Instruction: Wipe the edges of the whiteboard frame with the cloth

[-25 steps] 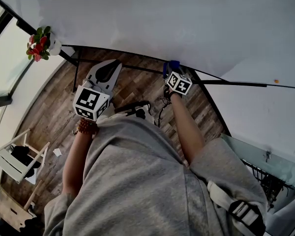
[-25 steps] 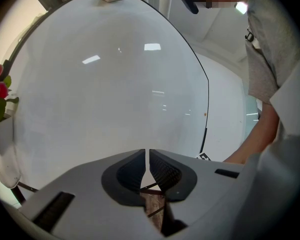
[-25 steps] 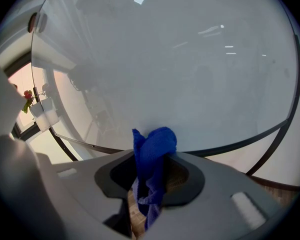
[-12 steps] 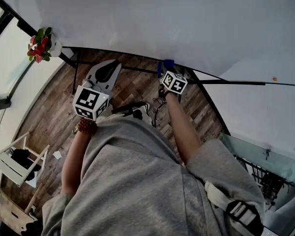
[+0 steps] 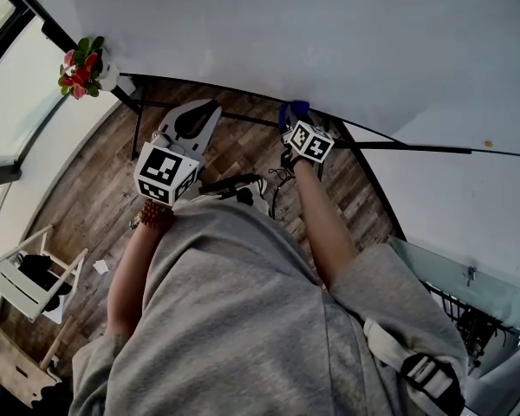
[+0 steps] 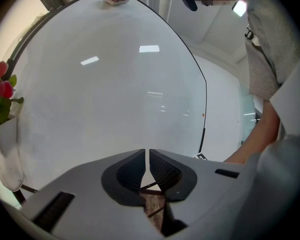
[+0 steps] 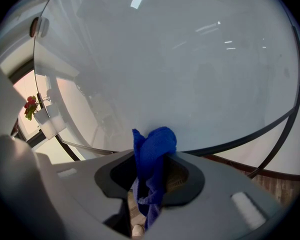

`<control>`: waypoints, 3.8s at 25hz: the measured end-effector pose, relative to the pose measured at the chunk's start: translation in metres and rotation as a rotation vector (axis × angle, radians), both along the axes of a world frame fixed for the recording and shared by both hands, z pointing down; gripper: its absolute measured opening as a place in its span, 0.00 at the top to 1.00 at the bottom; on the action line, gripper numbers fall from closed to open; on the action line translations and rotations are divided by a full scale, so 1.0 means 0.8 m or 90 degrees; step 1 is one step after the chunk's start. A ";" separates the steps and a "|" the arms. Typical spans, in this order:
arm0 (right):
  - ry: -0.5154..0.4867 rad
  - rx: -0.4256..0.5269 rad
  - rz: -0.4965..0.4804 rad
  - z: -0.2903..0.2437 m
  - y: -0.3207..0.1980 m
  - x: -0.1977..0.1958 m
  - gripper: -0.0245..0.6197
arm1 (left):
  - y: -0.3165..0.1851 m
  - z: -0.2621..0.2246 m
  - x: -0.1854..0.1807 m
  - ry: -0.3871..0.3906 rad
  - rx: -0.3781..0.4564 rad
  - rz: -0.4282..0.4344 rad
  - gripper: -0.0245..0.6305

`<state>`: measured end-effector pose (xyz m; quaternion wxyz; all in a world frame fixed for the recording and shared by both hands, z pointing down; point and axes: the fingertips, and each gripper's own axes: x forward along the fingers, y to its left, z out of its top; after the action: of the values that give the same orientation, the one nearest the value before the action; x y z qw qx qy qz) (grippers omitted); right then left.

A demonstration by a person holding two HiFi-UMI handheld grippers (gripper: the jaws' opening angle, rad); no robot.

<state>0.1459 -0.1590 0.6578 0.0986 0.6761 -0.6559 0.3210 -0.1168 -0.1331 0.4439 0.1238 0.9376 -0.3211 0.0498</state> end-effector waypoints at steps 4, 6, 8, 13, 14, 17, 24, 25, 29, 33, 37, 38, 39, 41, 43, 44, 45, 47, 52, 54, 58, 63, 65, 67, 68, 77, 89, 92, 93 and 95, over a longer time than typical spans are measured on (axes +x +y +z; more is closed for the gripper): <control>-0.004 -0.002 0.001 -0.002 0.000 -0.006 0.76 | 0.001 -0.001 -0.002 -0.004 -0.002 0.000 0.91; -0.005 -0.004 0.000 -0.006 -0.002 -0.010 0.76 | 0.001 -0.002 -0.002 -0.004 -0.002 0.000 0.91; -0.012 -0.002 -0.006 -0.006 -0.004 -0.018 0.76 | 0.002 -0.003 -0.004 -0.002 -0.001 0.001 0.91; -0.021 -0.006 -0.015 -0.002 -0.008 -0.029 0.76 | 0.002 -0.002 -0.004 0.001 0.003 0.003 0.91; -0.023 -0.004 -0.017 -0.001 -0.009 -0.032 0.76 | 0.002 -0.002 -0.006 0.001 0.003 0.002 0.91; -0.029 -0.001 -0.025 -0.001 -0.011 -0.041 0.76 | 0.001 -0.001 -0.011 0.002 0.002 -0.005 0.91; -0.039 -0.003 -0.027 0.002 -0.017 -0.058 0.76 | 0.003 0.003 -0.016 0.002 0.002 -0.007 0.91; -0.041 -0.002 -0.028 0.002 -0.018 -0.062 0.76 | 0.004 0.003 -0.017 0.002 0.002 -0.007 0.91; -0.048 -0.003 -0.049 0.002 -0.023 -0.081 0.76 | 0.004 0.004 -0.024 0.002 0.004 -0.012 0.91; -0.053 -0.002 -0.064 0.003 -0.026 -0.092 0.76 | 0.004 0.001 -0.032 0.002 0.010 -0.020 0.91; -0.052 -0.009 -0.076 -0.003 -0.028 -0.108 0.77 | 0.006 0.000 -0.038 0.001 0.015 -0.022 0.91; -0.053 -0.008 -0.078 -0.003 -0.029 -0.111 0.76 | 0.006 -0.001 -0.039 0.001 0.017 -0.021 0.91; -0.055 -0.008 -0.079 -0.003 -0.029 -0.114 0.77 | 0.006 -0.002 -0.040 0.001 0.019 -0.020 0.91; -0.058 -0.005 -0.076 -0.003 -0.031 -0.118 0.76 | 0.006 -0.003 -0.041 0.001 0.025 -0.018 0.91; -0.062 -0.003 -0.080 -0.004 -0.033 -0.125 0.77 | 0.006 -0.004 -0.044 0.001 0.027 -0.017 0.91; -0.064 -0.002 -0.086 -0.004 -0.034 -0.129 0.76 | 0.006 -0.004 -0.045 0.000 0.027 -0.017 0.91; -0.068 -0.002 -0.092 -0.005 -0.035 -0.134 0.76 | 0.006 -0.004 -0.045 0.000 0.027 -0.016 0.91; -0.075 -0.001 -0.097 -0.006 -0.038 -0.142 0.77 | 0.006 -0.004 -0.045 0.000 0.029 -0.015 0.91; -0.081 -0.001 -0.100 -0.009 -0.038 -0.150 0.77 | 0.013 -0.007 -0.045 -0.003 0.034 -0.011 0.91; -0.084 0.000 -0.103 -0.009 -0.040 -0.155 0.77 | 0.013 -0.008 -0.048 -0.005 0.037 -0.013 0.91; -0.095 0.001 -0.108 -0.007 -0.043 -0.167 0.77 | 0.011 -0.006 -0.059 -0.006 0.032 -0.027 0.91; -0.108 -0.004 -0.110 -0.007 -0.049 -0.178 0.77 | 0.009 -0.002 -0.062 -0.007 0.027 -0.031 0.91; -0.109 -0.006 -0.109 -0.005 -0.050 -0.182 0.77 | 0.009 0.000 -0.064 -0.012 0.026 -0.032 0.91; -0.113 -0.009 -0.111 -0.002 -0.049 -0.189 0.77 | 0.008 0.005 -0.069 -0.015 0.021 -0.037 0.91; -0.116 -0.010 -0.112 -0.001 -0.050 -0.191 0.77 | 0.007 0.006 -0.070 -0.015 0.018 -0.041 0.91; -0.119 -0.013 -0.118 0.001 -0.052 -0.208 0.77 | 0.002 0.007 -0.072 -0.018 0.019 -0.043 0.91; -0.114 -0.026 -0.137 0.005 -0.061 -0.227 0.77 | -0.004 0.006 -0.081 -0.015 0.018 -0.050 0.91; -0.129 -0.020 -0.133 0.003 -0.065 -0.230 0.77 | -0.001 0.004 -0.085 -0.021 0.025 -0.046 0.91; -0.138 -0.020 -0.127 0.002 -0.065 -0.231 0.77 | 0.000 0.003 -0.088 -0.022 0.026 -0.049 0.91; -0.154 -0.023 -0.116 0.000 -0.064 -0.233 0.77 | 0.002 0.001 -0.095 -0.019 0.020 -0.061 0.91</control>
<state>-0.0408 -0.2103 0.6577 0.0592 0.5684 -0.7157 0.4016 -0.1931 -0.1313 0.4448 0.1064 0.9221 -0.3682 0.0526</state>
